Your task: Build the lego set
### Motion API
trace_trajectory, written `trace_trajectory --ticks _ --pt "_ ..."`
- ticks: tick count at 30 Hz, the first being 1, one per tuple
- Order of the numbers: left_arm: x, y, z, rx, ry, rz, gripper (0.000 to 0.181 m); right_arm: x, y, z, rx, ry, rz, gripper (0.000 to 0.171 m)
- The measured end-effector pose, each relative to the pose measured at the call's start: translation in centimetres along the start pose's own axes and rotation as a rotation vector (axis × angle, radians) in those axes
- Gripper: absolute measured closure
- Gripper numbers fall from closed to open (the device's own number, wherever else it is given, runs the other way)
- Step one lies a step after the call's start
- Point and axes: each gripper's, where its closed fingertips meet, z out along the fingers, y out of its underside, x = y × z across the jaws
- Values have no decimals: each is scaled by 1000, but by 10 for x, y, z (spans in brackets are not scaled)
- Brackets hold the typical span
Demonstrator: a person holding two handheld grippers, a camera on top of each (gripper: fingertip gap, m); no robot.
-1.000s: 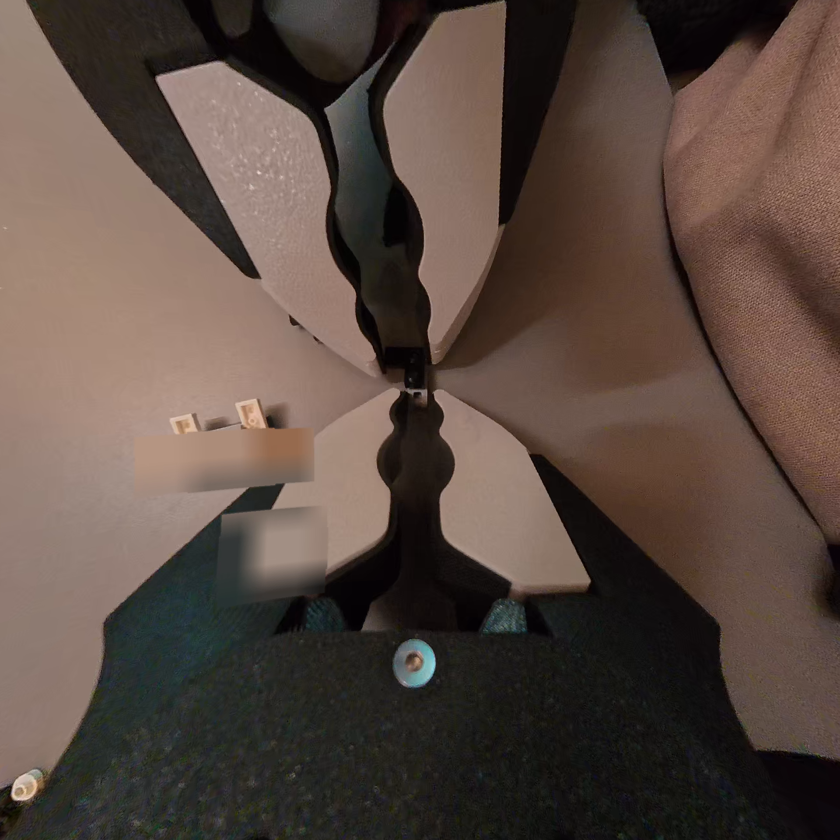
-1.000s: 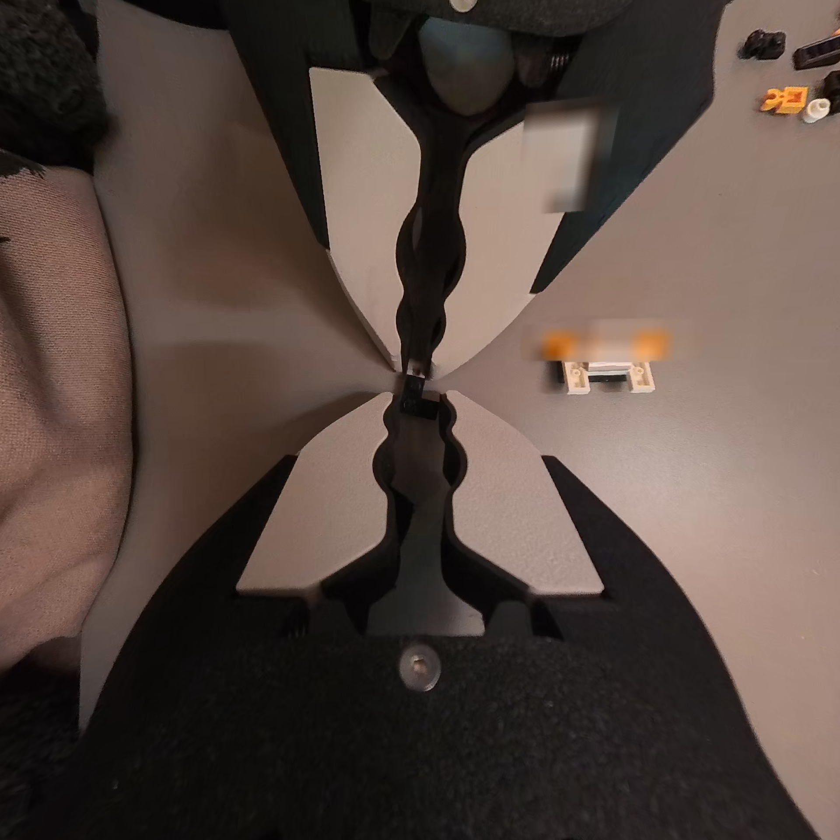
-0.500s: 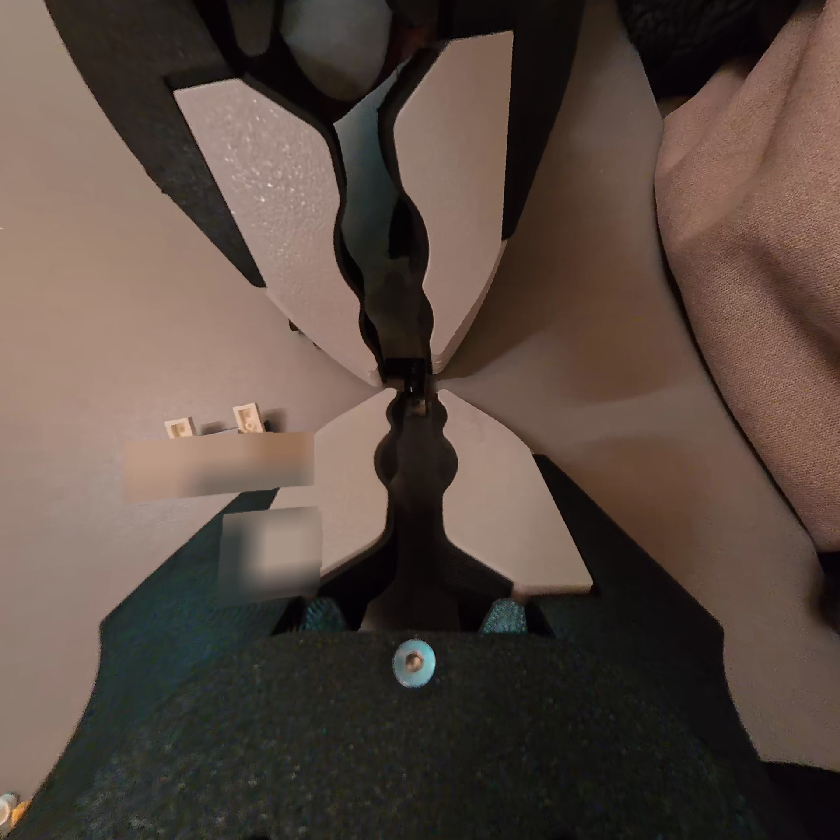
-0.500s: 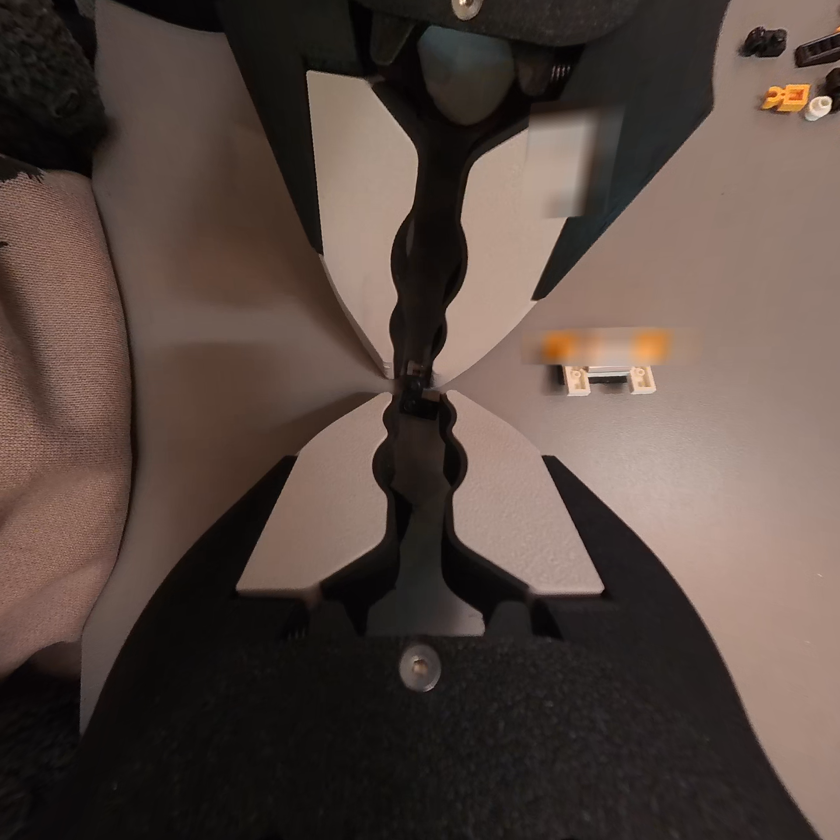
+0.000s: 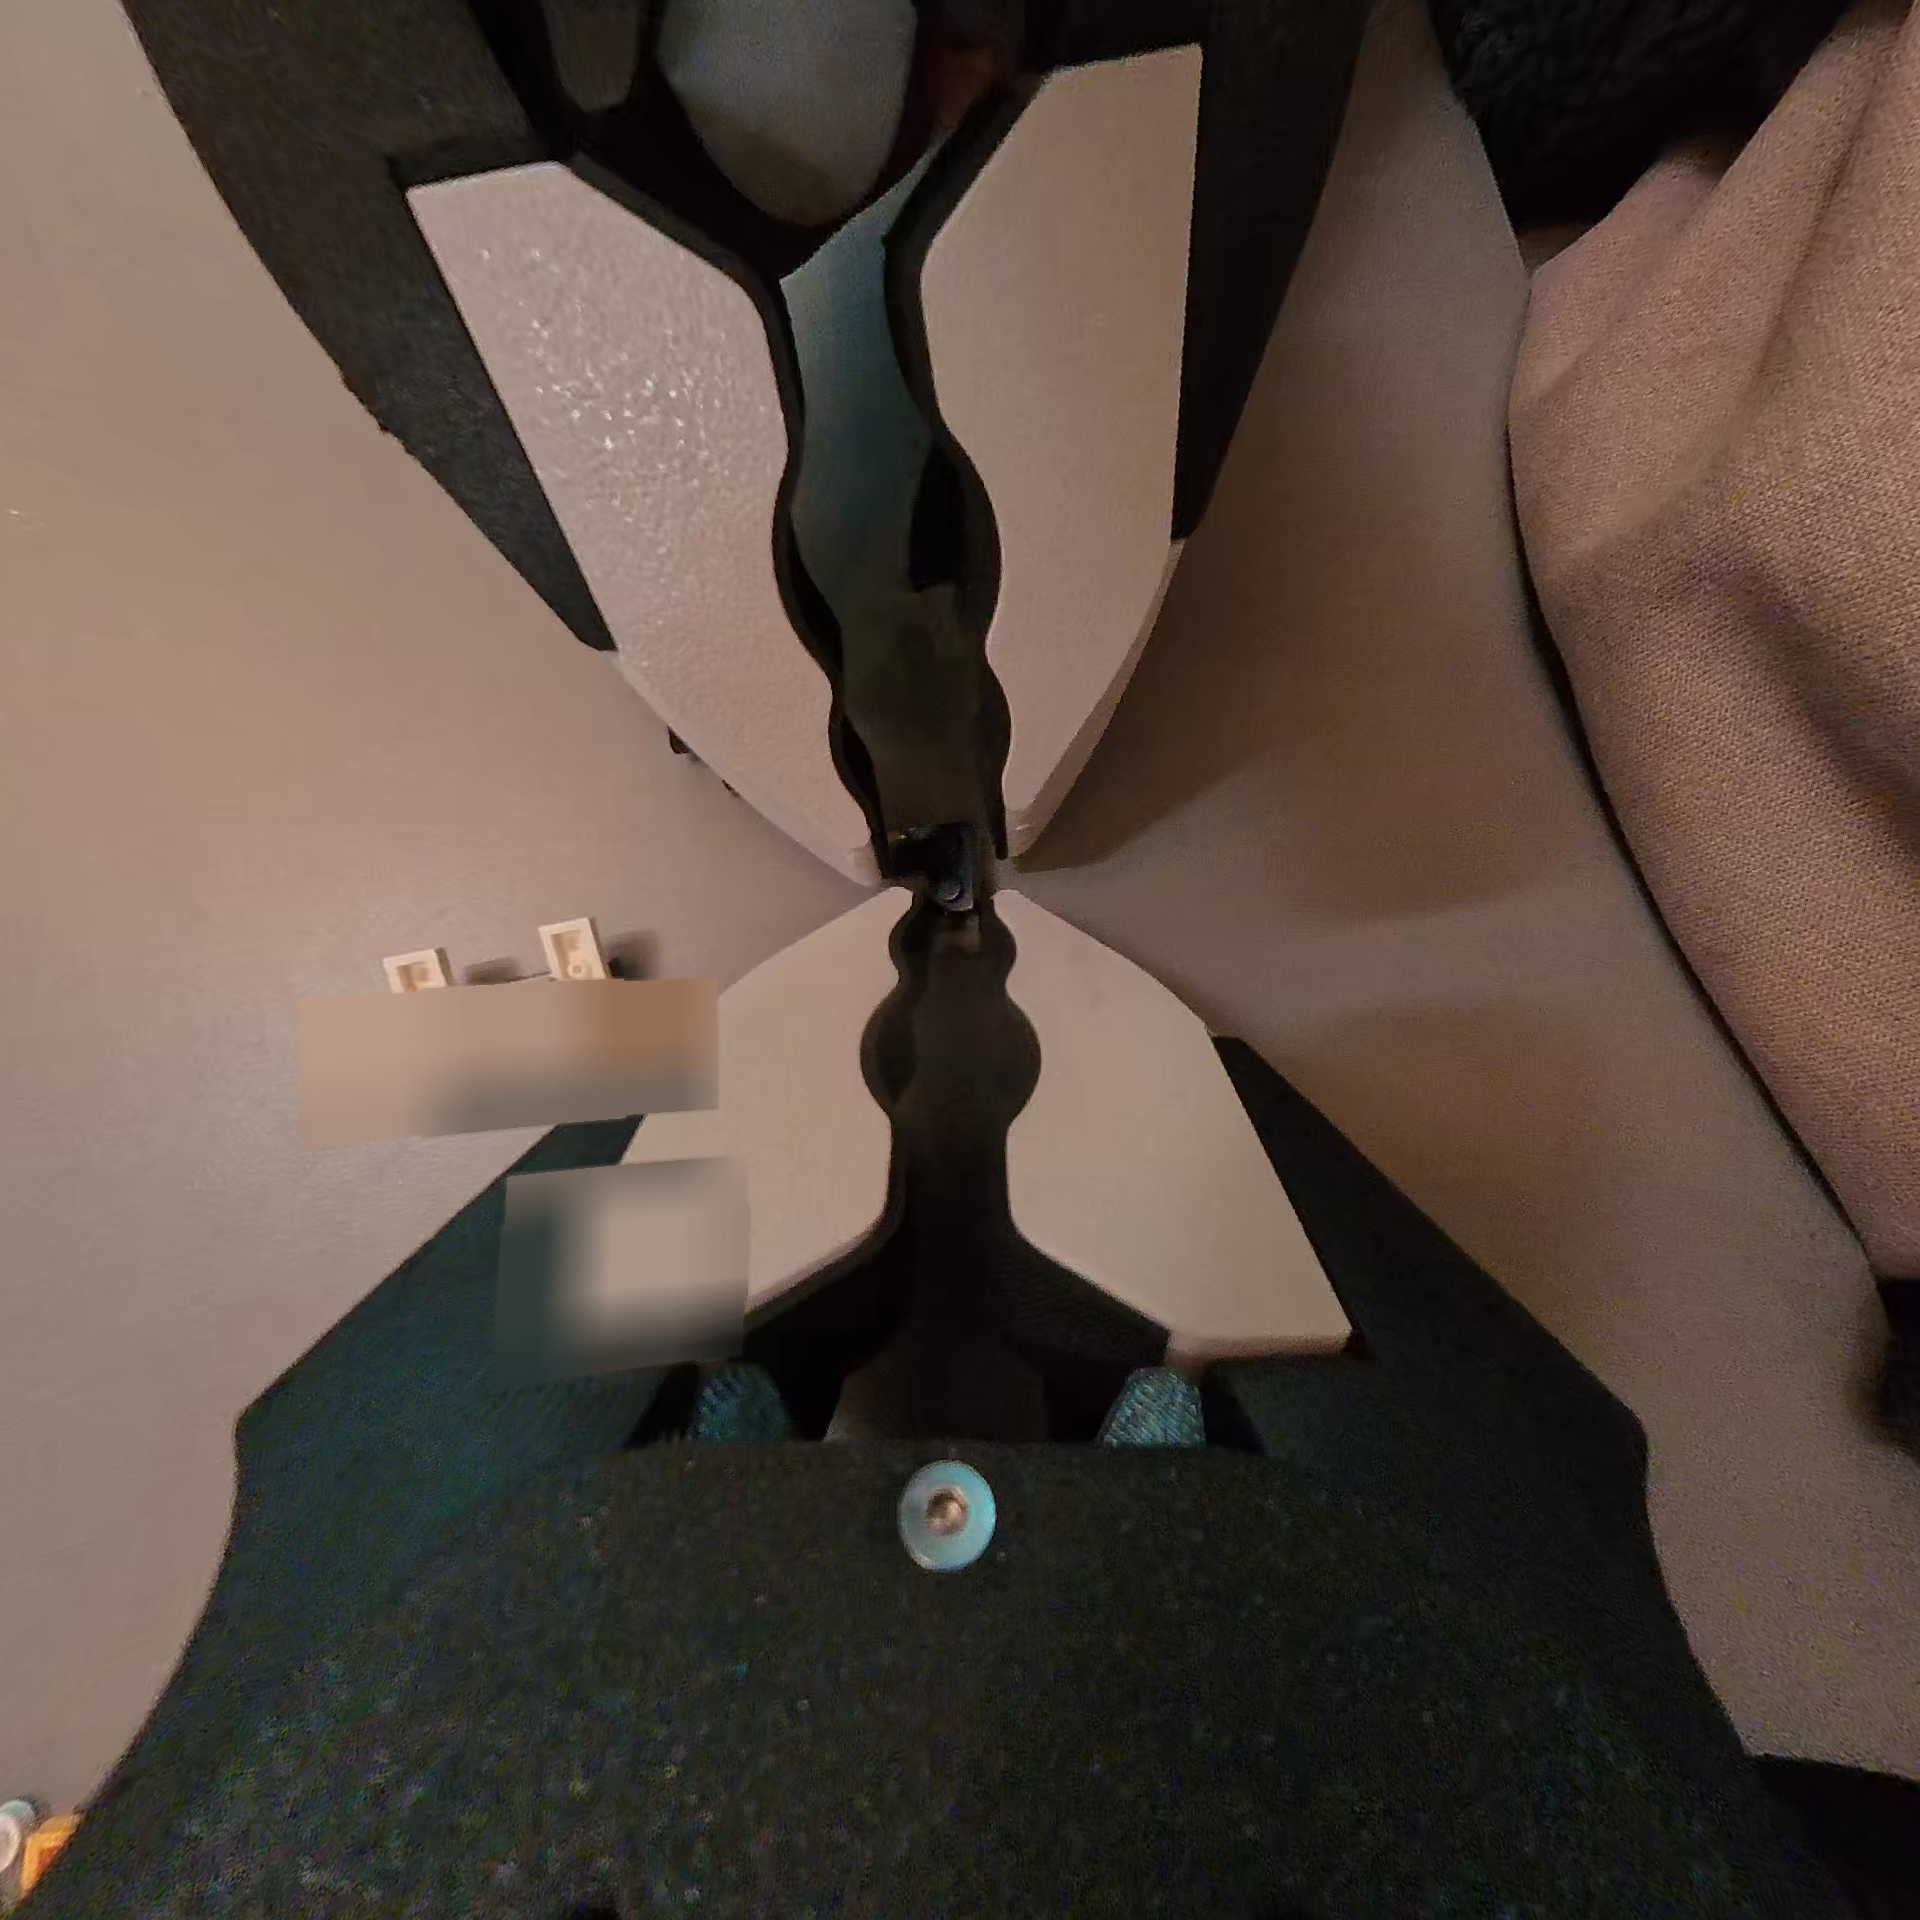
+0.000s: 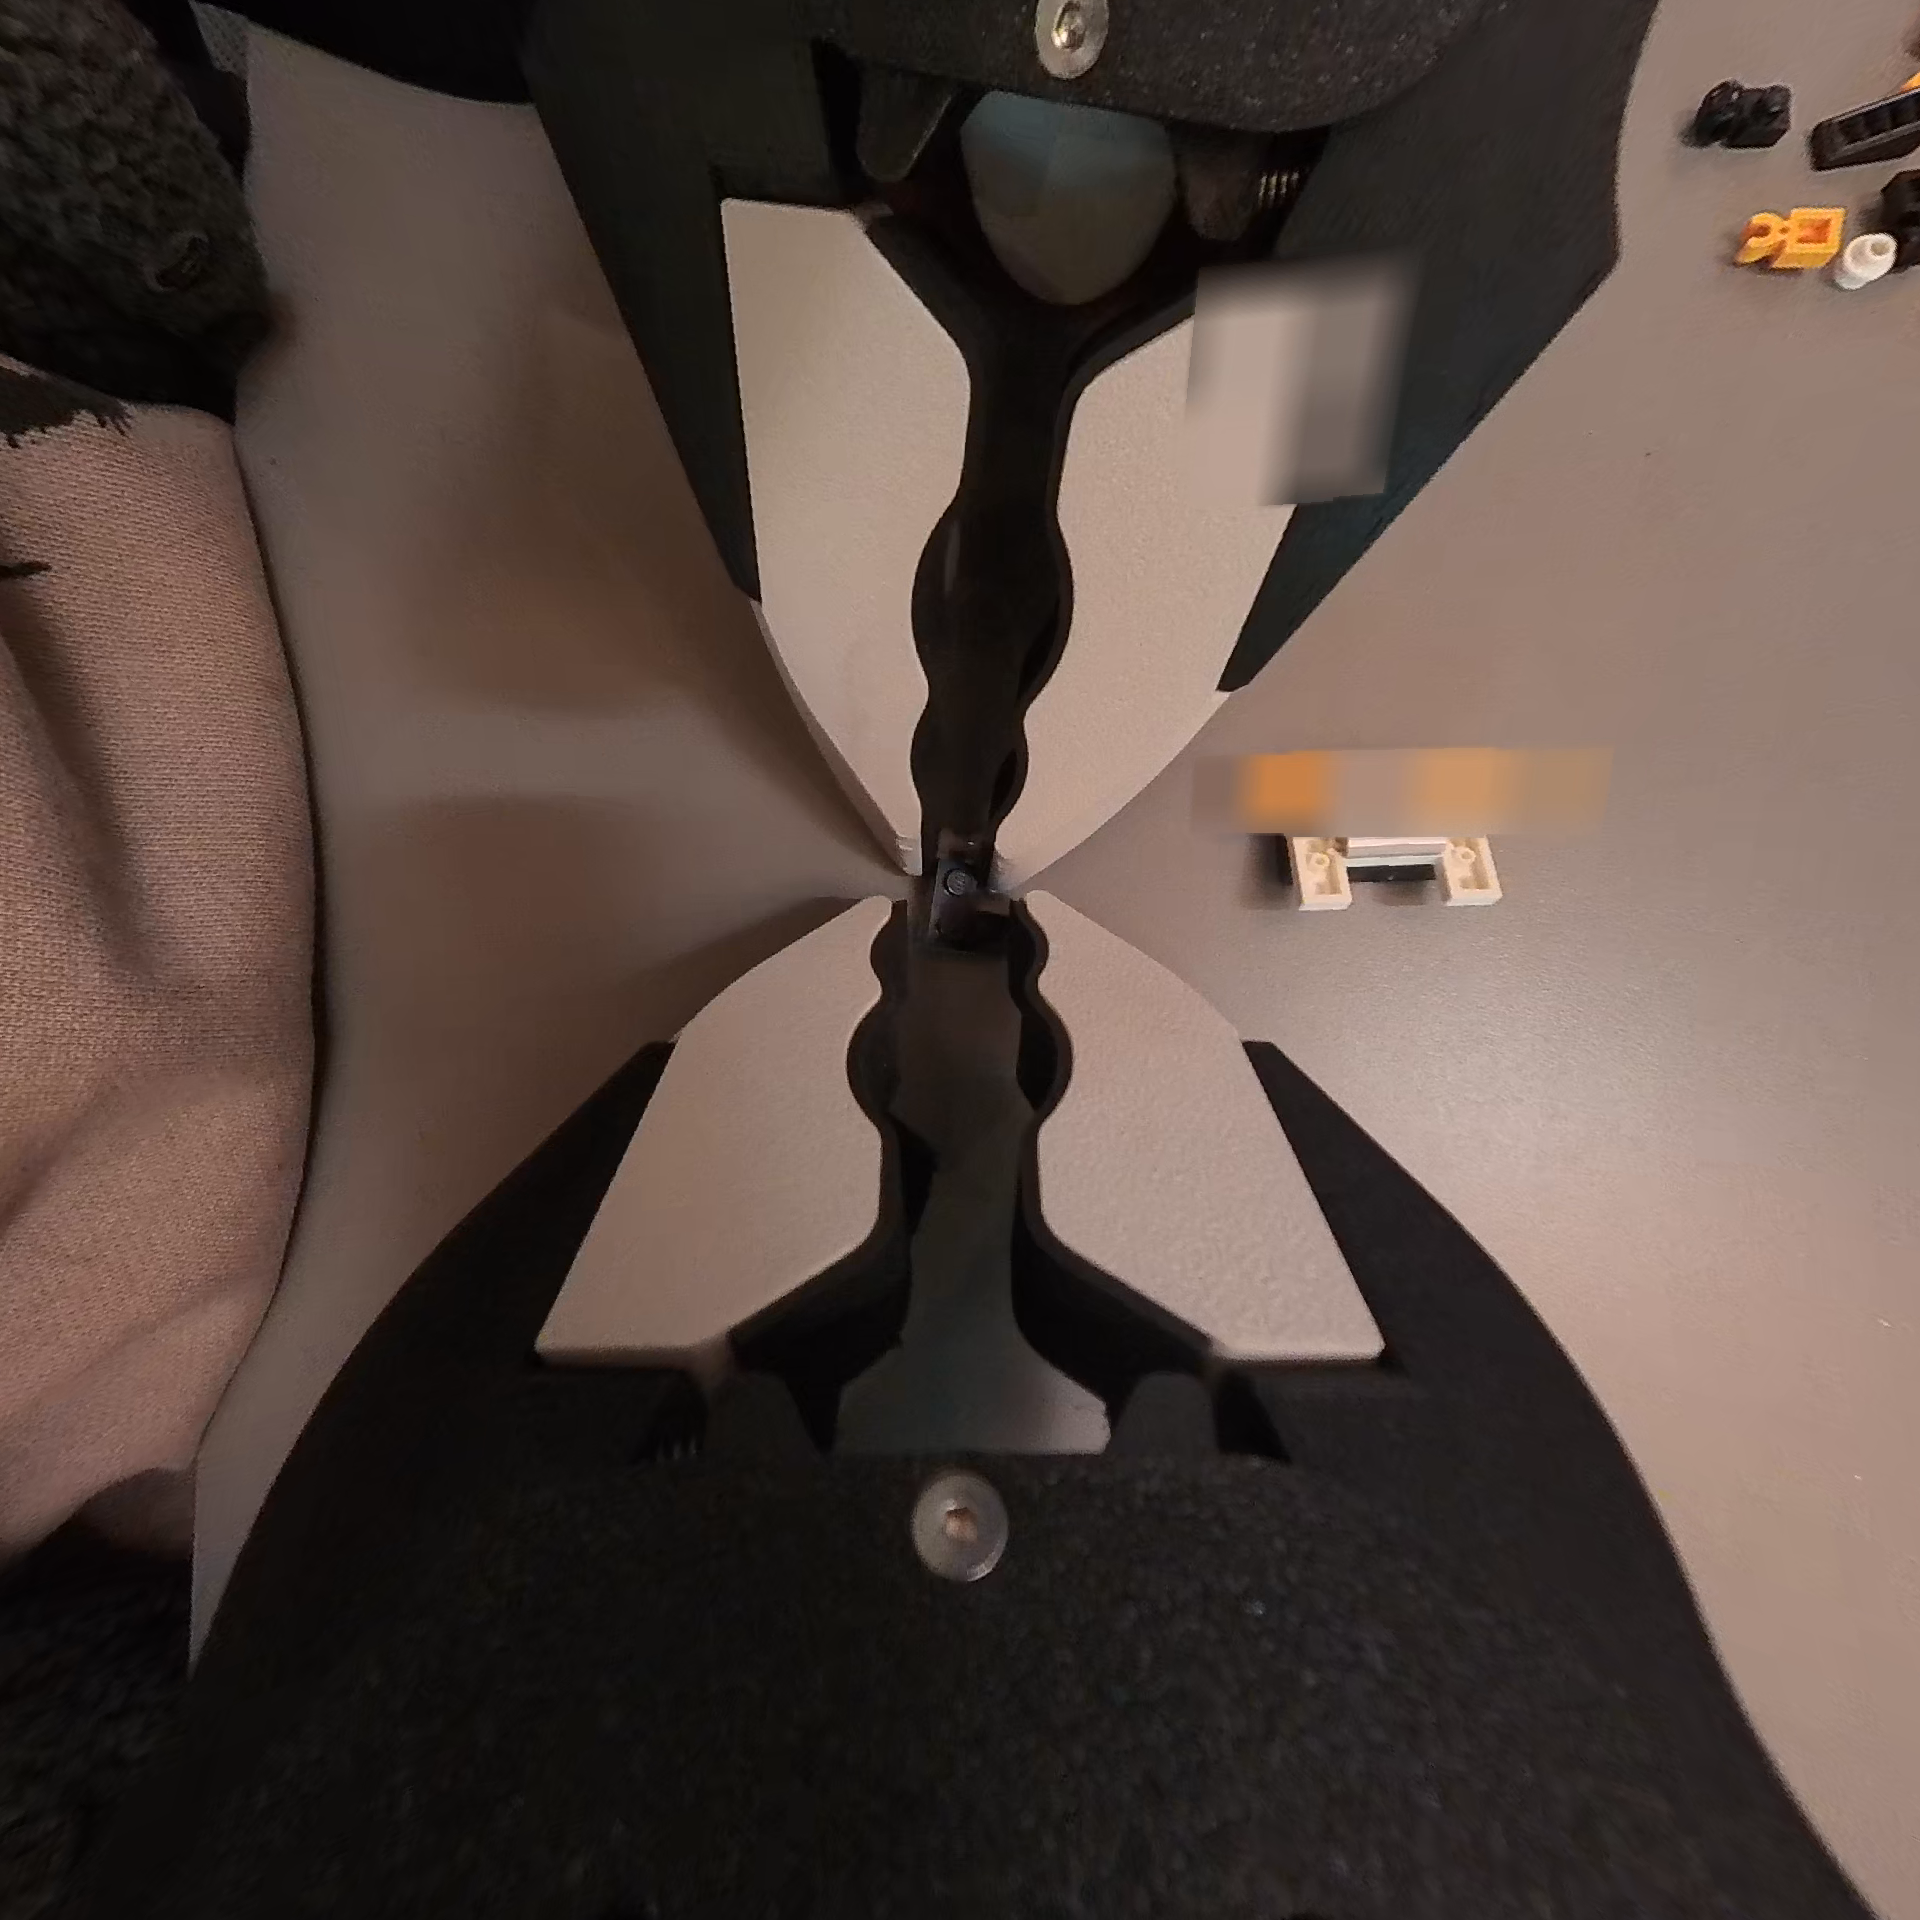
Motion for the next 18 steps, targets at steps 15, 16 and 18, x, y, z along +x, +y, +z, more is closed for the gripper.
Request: trace_trajectory --ticks 15,16,18 --pt "-2 -2 -3 55 35 -59 174 4 -6 -12 80 43 -107 149" --pt "-2 -3 -6 71 48 -73 174 4 -9 -15 111 52 -151 148" --pt "-3 -7 -12 119 80 -108 173 3 -13 -22 171 77 -245 147"
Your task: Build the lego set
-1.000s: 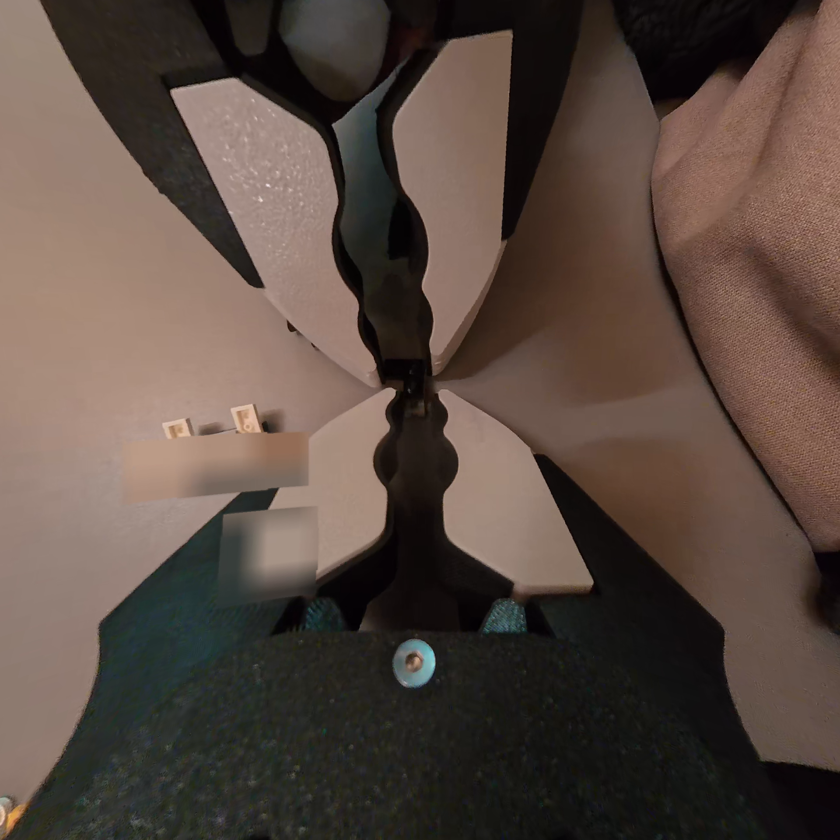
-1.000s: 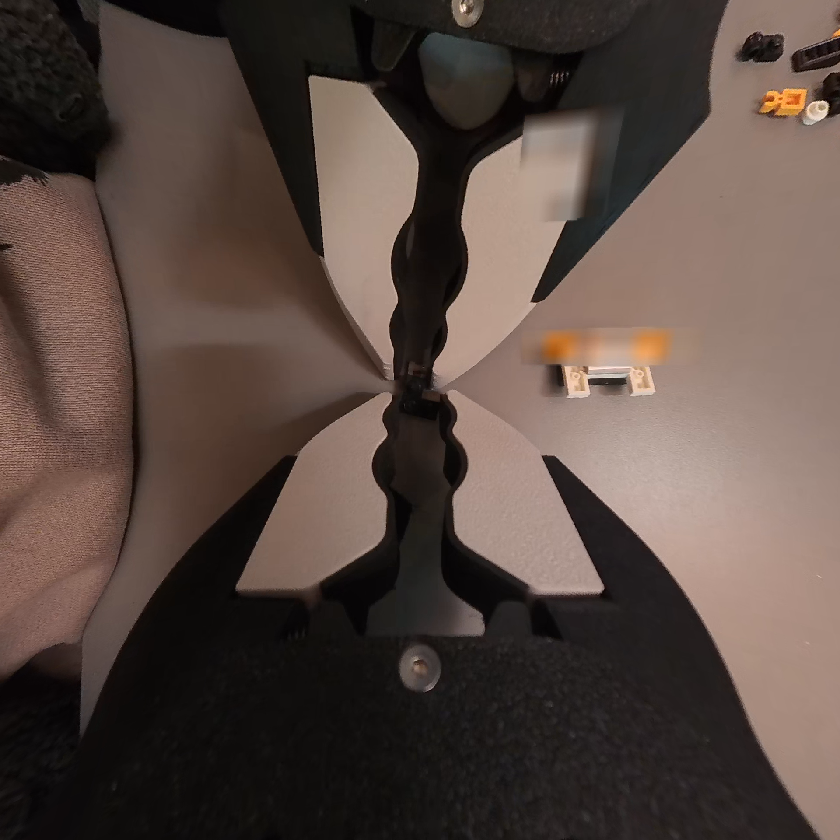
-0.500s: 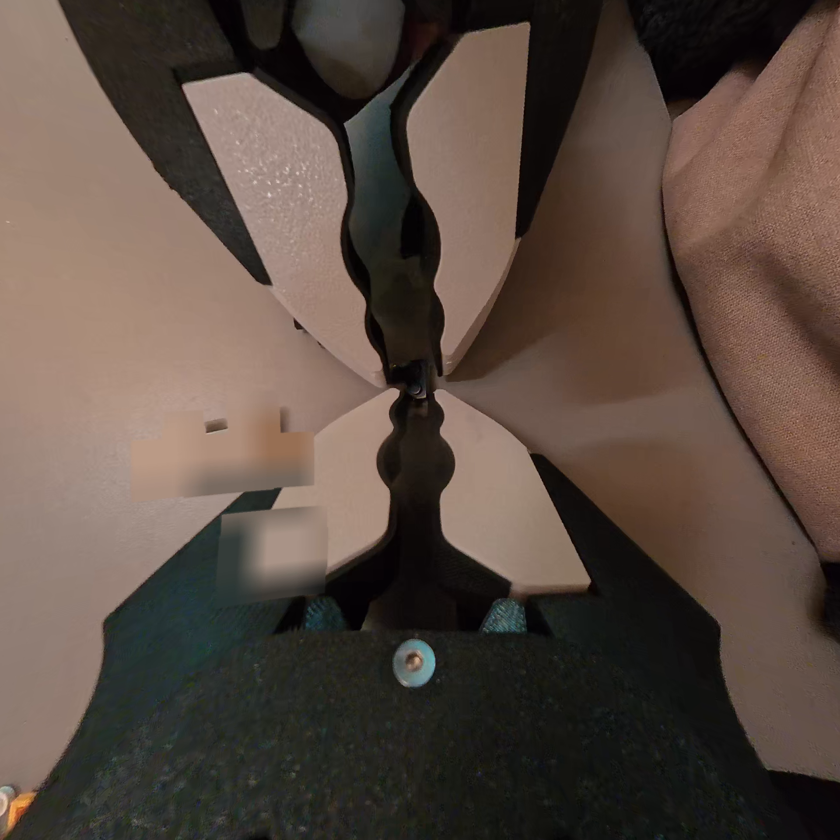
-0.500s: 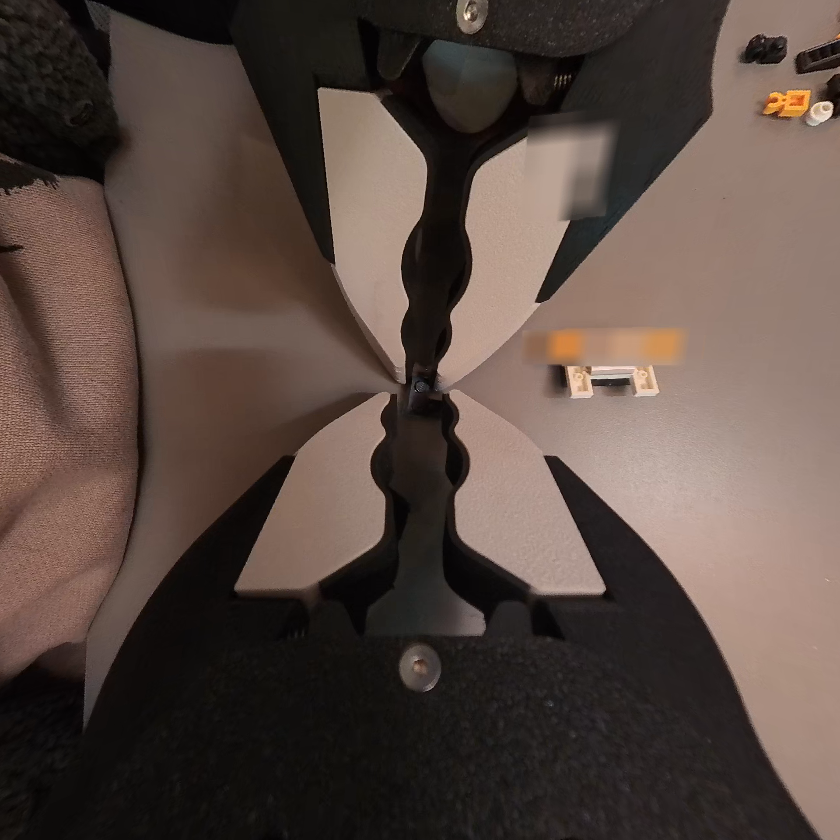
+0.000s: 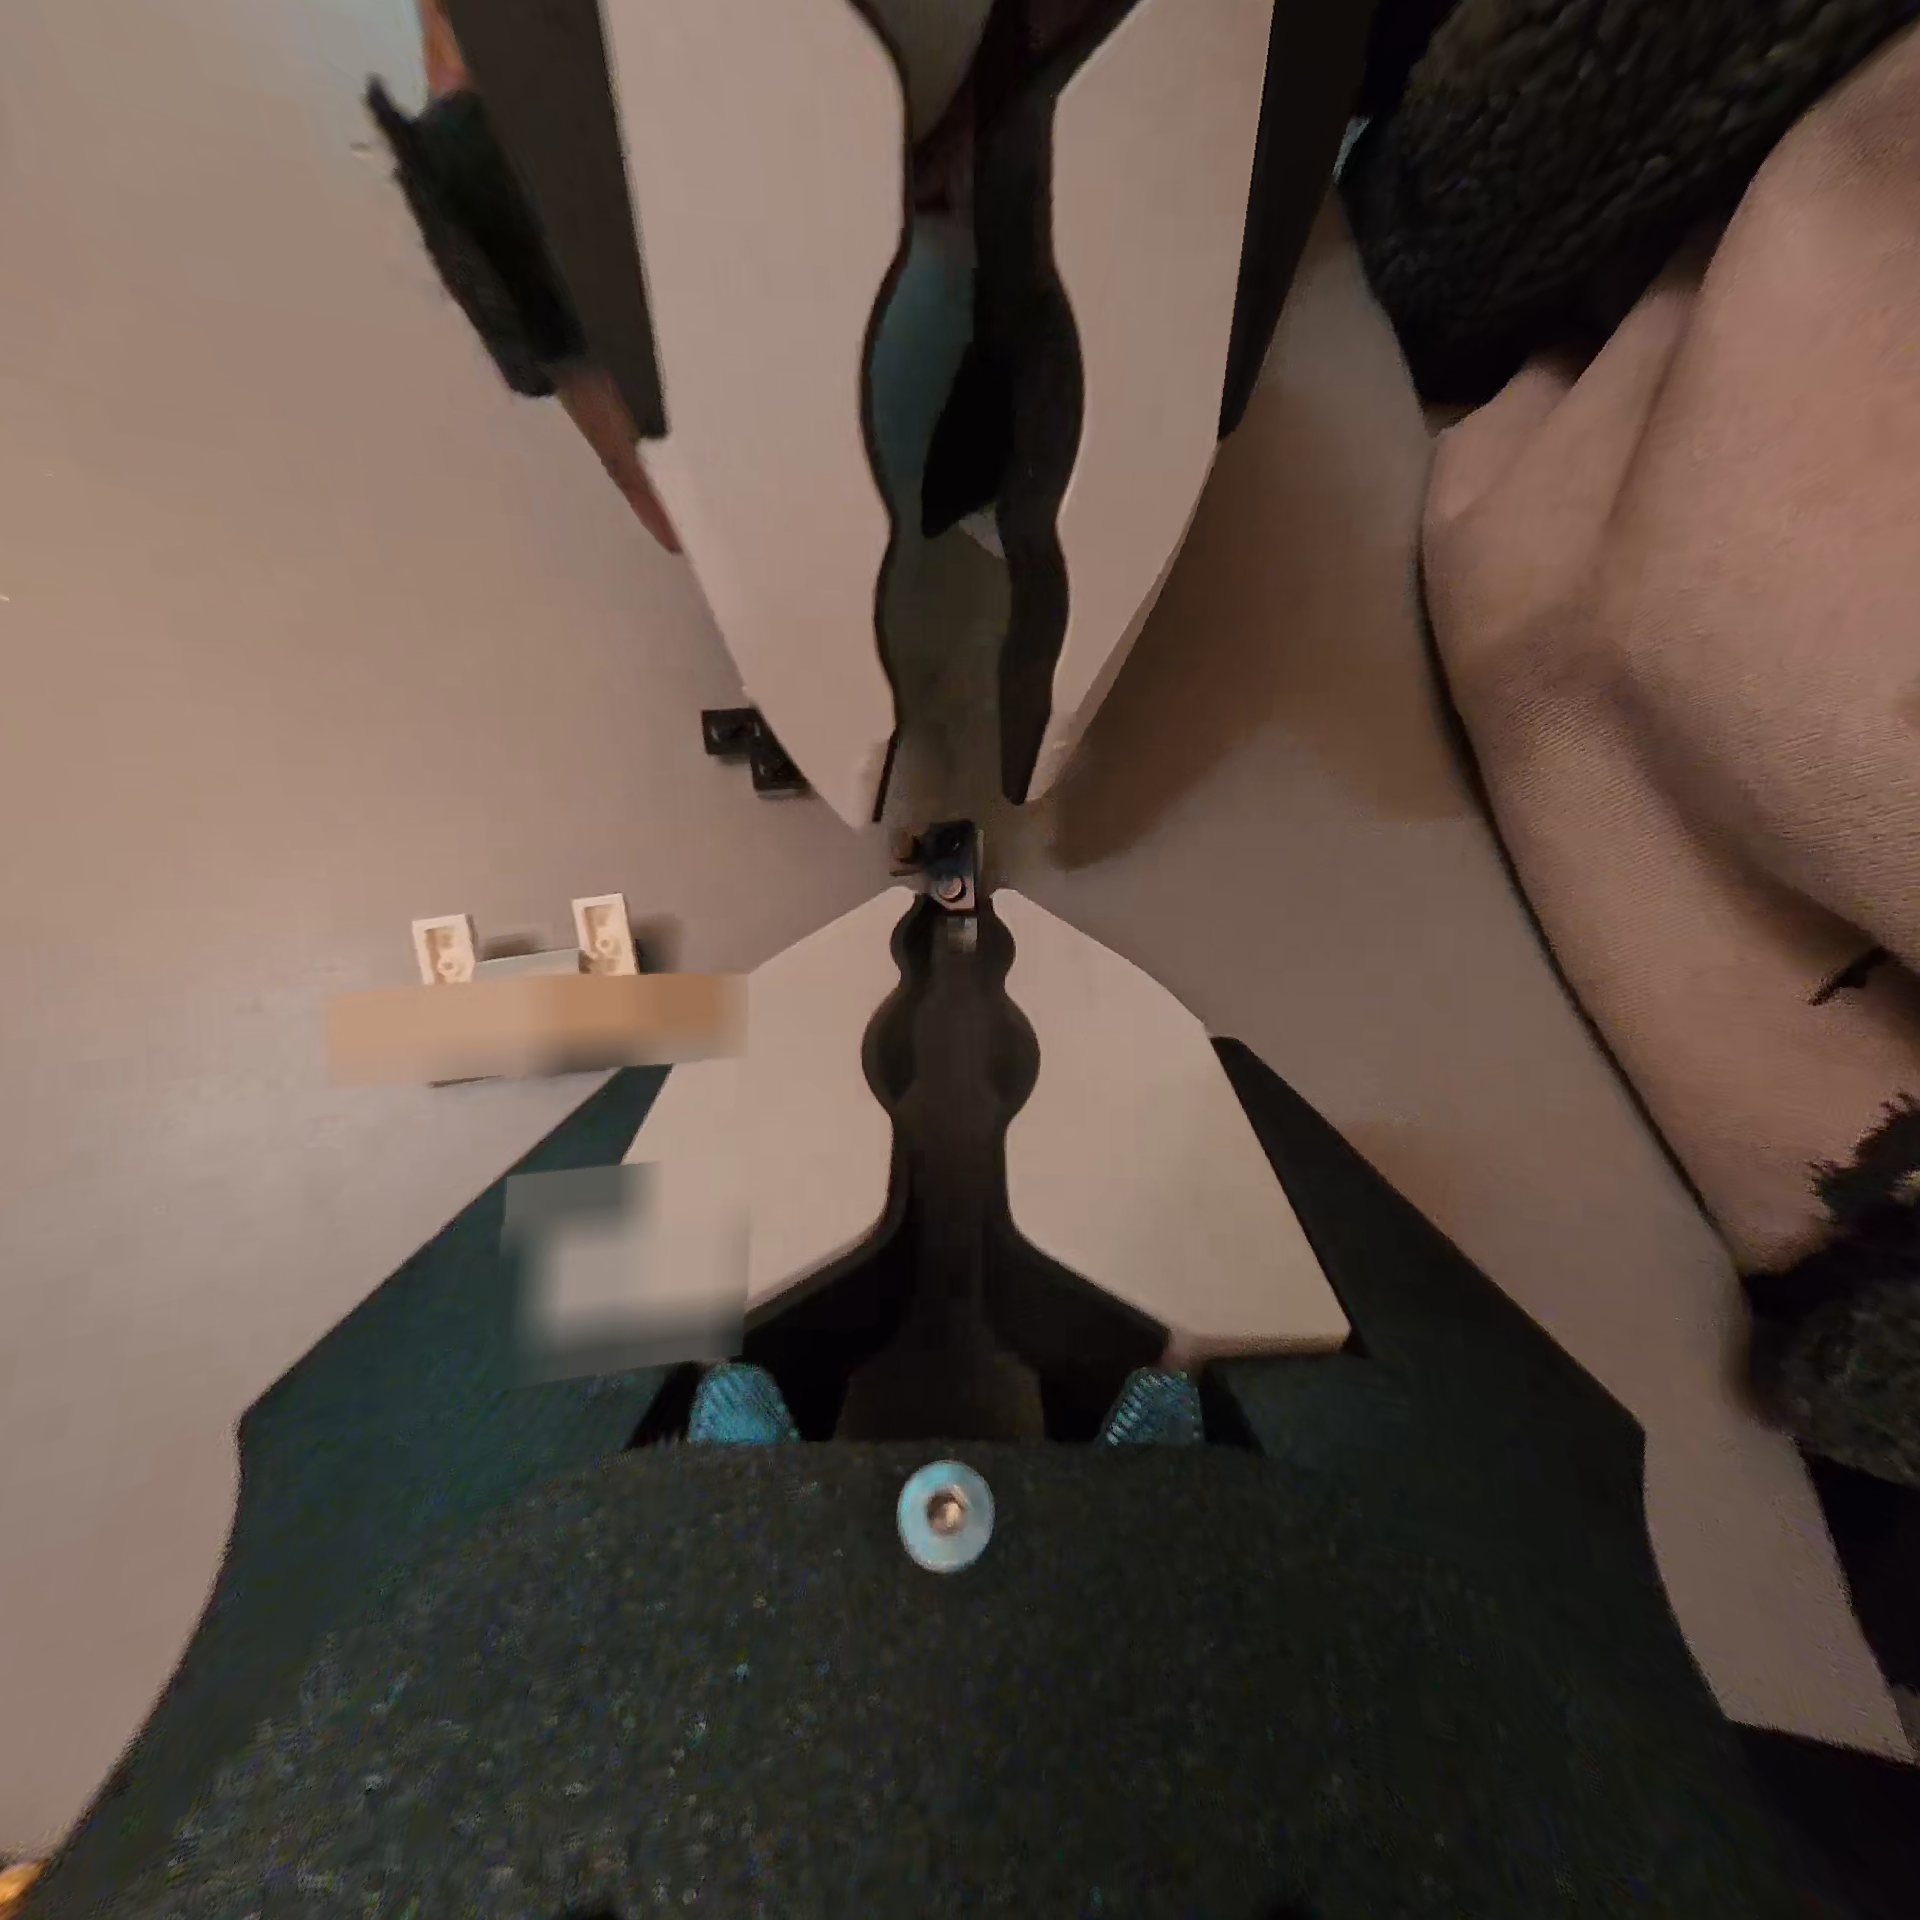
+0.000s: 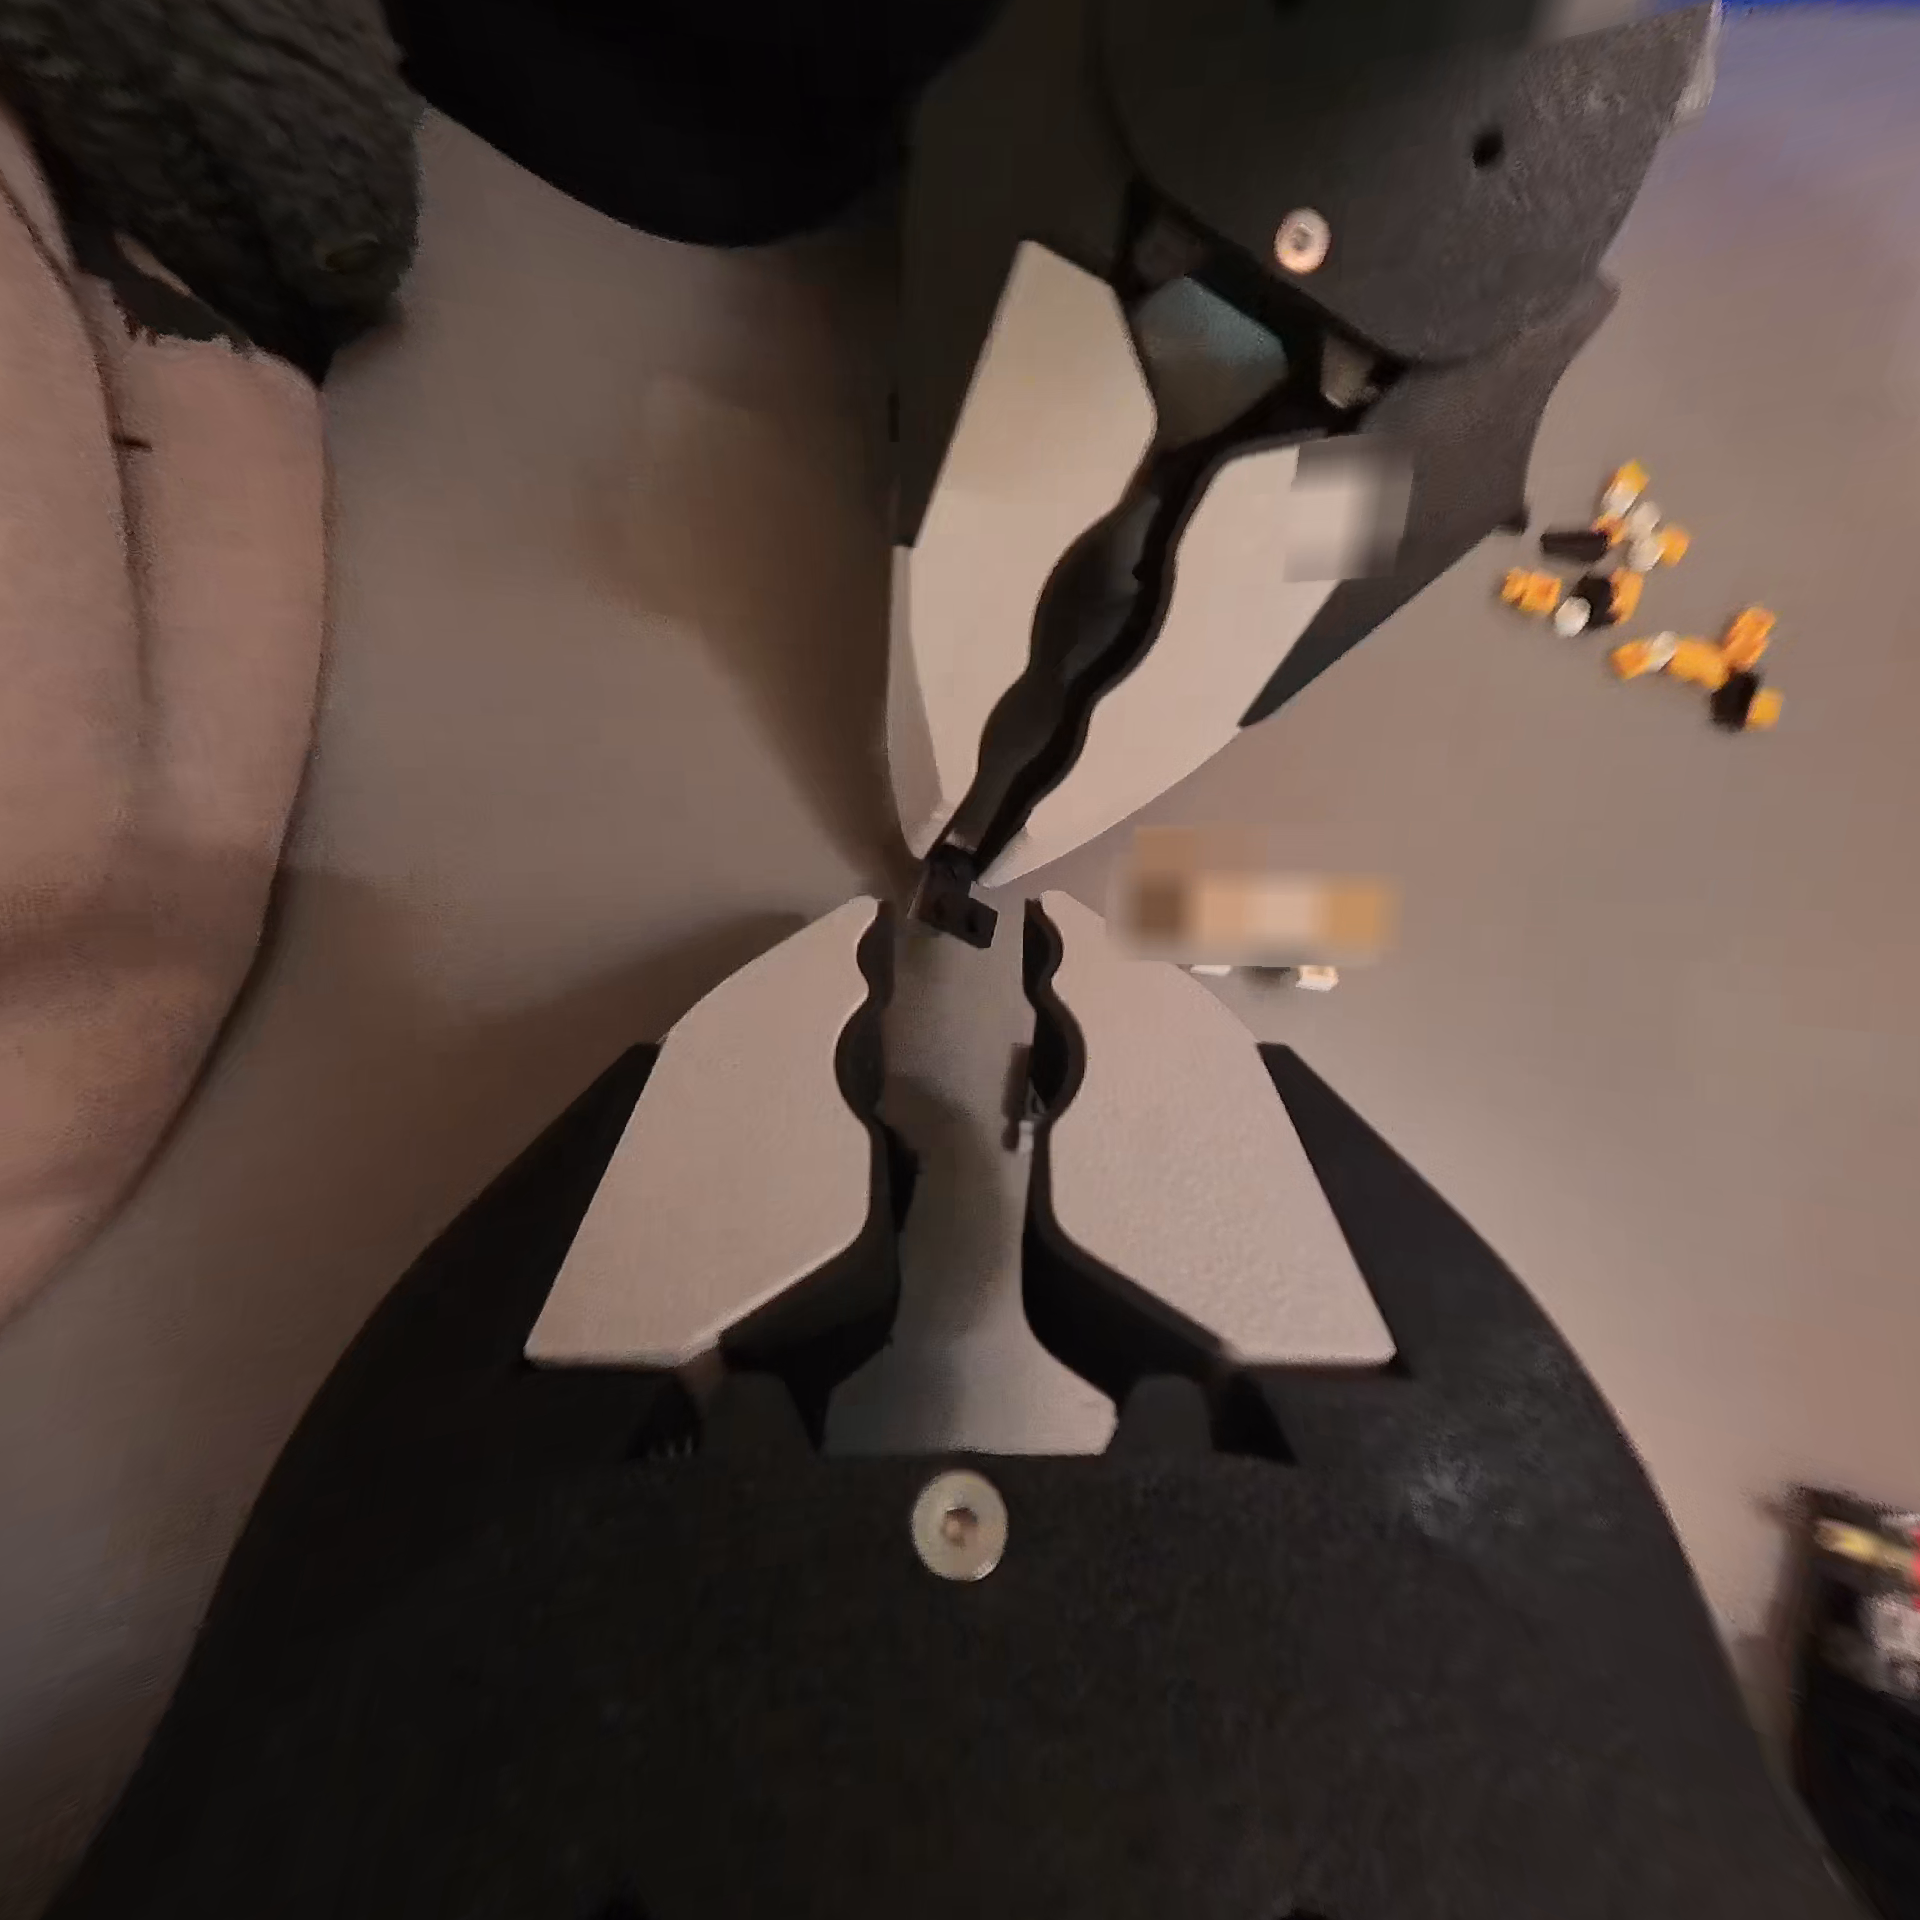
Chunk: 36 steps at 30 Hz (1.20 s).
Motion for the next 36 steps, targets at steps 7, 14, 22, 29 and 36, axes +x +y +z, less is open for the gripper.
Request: trace_trajectory --ticks 7,14,22,29,36 --pt "4 -12 -20 139 110 -82 174 6 -23 -5 134 126 -200 147" --pt "7 -23 -27 208 158 -130 174 5 -29 -2 139 185 -280 159" --pt "5 -37 -38 322 294 -356 174 14 -37 -14 189 210 -204 161" --pt "5 -47 -45 402 364 -452 173 16 -44 -23 287 119 -17 162" --pt "-3 -60 -61 437 96 -202 163 25 -45 -36 399 41 161 162"
